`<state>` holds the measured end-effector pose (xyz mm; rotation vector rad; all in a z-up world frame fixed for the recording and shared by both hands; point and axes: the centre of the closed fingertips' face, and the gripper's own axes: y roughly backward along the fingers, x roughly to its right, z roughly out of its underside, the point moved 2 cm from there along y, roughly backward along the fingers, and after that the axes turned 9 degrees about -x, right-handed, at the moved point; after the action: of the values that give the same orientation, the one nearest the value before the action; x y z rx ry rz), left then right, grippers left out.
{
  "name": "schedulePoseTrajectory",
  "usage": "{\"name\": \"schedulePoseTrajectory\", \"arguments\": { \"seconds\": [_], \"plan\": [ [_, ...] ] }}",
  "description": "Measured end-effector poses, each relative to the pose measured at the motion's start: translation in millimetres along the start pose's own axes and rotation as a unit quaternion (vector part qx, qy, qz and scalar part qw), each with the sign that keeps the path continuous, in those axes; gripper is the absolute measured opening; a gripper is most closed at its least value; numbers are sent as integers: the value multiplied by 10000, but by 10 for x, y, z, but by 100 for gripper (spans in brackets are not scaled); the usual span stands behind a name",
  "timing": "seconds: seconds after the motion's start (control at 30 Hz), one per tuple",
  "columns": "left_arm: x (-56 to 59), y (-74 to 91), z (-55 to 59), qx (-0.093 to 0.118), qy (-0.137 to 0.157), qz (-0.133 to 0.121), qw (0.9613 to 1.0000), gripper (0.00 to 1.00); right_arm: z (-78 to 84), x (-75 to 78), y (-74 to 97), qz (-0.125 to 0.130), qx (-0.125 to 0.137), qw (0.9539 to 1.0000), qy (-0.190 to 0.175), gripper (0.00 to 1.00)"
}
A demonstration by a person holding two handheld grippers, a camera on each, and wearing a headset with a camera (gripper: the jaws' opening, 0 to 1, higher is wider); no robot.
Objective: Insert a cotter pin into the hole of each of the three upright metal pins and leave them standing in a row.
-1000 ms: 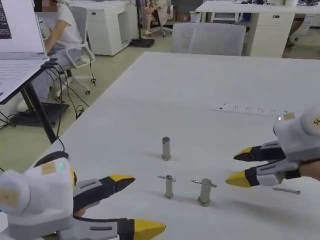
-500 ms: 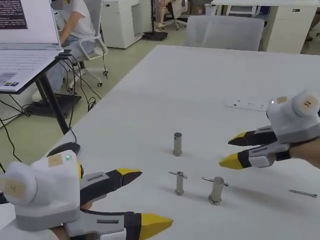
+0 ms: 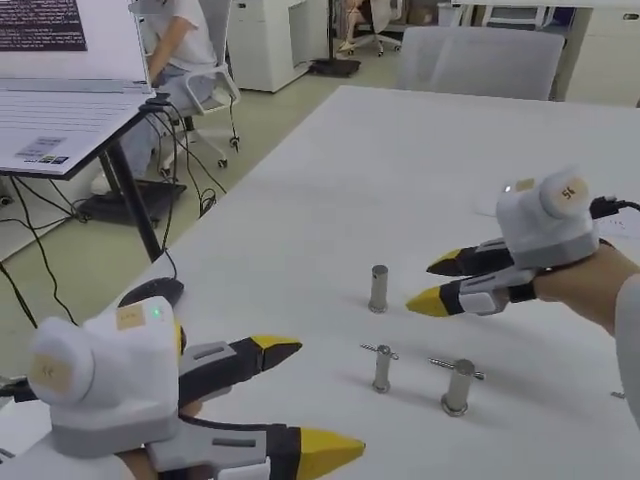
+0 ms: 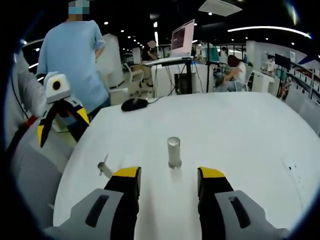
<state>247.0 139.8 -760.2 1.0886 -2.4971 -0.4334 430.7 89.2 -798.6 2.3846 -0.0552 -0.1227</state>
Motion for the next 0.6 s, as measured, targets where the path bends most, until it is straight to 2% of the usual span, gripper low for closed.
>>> {"name": "schedulePoseTrajectory", "arguments": {
  "seconds": [0.2,0.47,0.6],
  "plan": [
    [2,15,4,13,26,-17,10000,73,-48,-33,-144,-40,2,10000,-20,46],
    [-17,57,-6,61,76,-49,9999,73,-170,-2,-308,6,45,10000,8,42],
    [-43,78,-4,48,87,-87,9999,73,-201,10,-386,14,-17,10000,-4,41]
  ]
}}
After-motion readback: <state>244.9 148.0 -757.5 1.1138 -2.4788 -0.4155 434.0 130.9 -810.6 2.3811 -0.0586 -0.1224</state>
